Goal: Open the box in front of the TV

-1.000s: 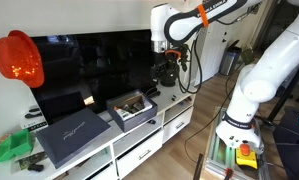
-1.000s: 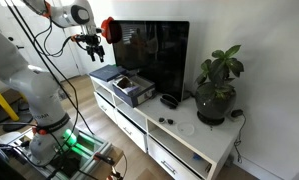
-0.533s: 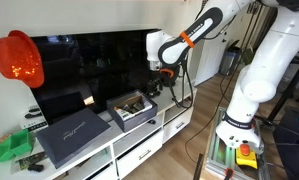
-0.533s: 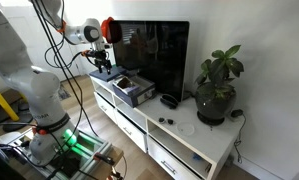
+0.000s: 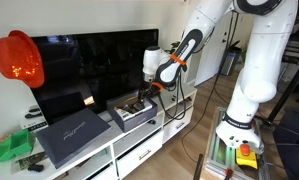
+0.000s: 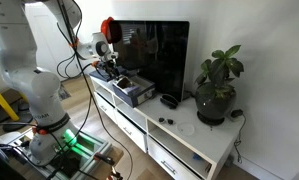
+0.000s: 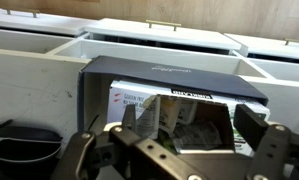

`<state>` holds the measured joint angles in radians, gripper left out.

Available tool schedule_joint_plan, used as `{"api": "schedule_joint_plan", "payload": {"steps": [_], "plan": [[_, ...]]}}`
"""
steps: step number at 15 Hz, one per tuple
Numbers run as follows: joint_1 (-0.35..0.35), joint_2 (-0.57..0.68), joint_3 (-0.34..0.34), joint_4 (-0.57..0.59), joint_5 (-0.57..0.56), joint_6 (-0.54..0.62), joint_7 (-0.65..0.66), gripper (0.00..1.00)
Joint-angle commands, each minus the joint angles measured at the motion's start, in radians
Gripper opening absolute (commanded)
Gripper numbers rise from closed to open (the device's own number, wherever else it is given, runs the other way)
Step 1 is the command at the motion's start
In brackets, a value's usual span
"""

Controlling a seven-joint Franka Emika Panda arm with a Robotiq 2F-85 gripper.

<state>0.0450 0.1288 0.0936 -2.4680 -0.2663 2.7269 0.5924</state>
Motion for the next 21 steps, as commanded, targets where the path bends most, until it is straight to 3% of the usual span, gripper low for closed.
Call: {"api": "schedule_joint_plan", "payload": {"steps": [1, 7, 9, 14, 15, 16, 21], "plan": [[0.049, 0.020, -0.053, 0.013, -0.010, 0.024, -0.005, 1.00], [0.070, 0.044, -0.078, 0.029, -0.033, 0.004, -0.007, 1.00], [0.110, 0.103, -0.125, 0.073, -0.131, -0.029, 0.097, 1.00], [0.201, 0.240, -0.189, 0.155, -0.184, 0.016, 0.220, 1.00], [0.234, 0.266, -0.223, 0.170, -0.216, 0.062, 0.266, 0.75], [0.274, 0.289, -0.267, 0.188, -0.256, 0.114, 0.322, 0.74], [0.486, 0.406, -0.532, 0.293, -0.437, 0.353, 0.636, 0.38]]}}
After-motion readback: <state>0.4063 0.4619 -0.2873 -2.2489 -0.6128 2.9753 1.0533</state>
